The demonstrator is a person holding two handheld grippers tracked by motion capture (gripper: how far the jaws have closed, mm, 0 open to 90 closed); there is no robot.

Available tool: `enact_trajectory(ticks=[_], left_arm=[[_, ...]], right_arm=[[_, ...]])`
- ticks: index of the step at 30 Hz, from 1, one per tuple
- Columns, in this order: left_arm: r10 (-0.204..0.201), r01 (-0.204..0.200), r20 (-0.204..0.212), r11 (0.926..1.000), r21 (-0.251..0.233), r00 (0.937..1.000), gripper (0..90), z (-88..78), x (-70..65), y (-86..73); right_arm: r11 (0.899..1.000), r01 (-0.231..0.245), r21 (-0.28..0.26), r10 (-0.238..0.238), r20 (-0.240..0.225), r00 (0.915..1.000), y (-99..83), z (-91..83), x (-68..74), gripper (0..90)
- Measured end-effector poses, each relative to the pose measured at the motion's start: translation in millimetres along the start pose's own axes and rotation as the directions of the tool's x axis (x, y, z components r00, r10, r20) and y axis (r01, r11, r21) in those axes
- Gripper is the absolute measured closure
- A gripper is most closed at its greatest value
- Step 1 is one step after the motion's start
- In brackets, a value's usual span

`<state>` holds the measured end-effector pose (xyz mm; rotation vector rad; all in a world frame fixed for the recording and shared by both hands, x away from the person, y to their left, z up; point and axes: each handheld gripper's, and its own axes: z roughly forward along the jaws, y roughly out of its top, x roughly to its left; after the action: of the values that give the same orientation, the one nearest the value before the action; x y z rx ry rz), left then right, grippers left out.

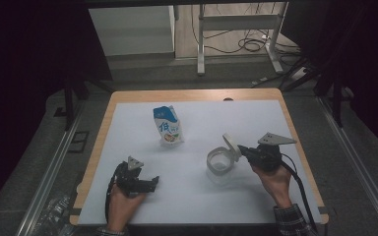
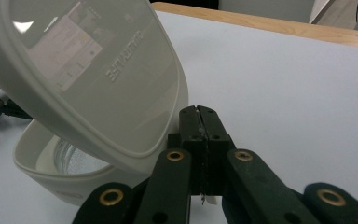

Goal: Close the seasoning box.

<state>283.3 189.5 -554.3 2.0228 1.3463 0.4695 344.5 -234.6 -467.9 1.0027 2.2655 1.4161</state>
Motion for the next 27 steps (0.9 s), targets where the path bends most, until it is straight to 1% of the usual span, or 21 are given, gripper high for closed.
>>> enact_trajectory(ticks=[7, 14, 17, 20, 24, 27], left_arm=[[0.0, 0.0, 0.0, 1.0, 0.0, 1.0, 0.2, 0.0, 0.0, 0.0], [0.001, -0.001, 0.0, 1.0, 0.0, 1.0, 0.3, 0.0, 0.0, 0.0], [0.0, 0.0, 0.0, 1.0, 0.0, 1.0, 0.2, 0.0, 0.0, 0.0], [0.001, -0.001, 0.0, 1.0, 0.0, 1.0, 0.2, 0.0, 0.0, 0.0], [0.0, 0.0, 0.0, 1.0, 0.0, 1.0, 0.2, 0.0, 0.1, 0.0], [0.0, 0.0, 0.0, 1.0, 0.0, 1.0, 0.3, 0.0, 0.0, 0.0]], right_arm=[[1.0, 0.002, -0.005, -0.002, 0.004, 1.0, -0.6, 0.2, 0.7, 89.4], [1.0, 0.009, 0.001, -0.009, 0.008, 0.9999, 0.3, -1.3, 1.1, 89.3], [1.0, 0.013, -0.004, -0.013, 0.02, 0.9997, 2.0, -6.9, 0.1, 89.3], [1.0, 0.007, -0.012, -0.006, 0.017, 0.9998, 2.6, -15.3, -0.5, 89.3], [1.0, 0.016, 0.003, -0.016, 0.02, 0.9997, -1.0, -25.1, 3.9, 89.3], [1.0, 0.016, 0.007, -0.016, 0.019, 0.9997, -2.6, -27.7, 6.0, 89.3]])
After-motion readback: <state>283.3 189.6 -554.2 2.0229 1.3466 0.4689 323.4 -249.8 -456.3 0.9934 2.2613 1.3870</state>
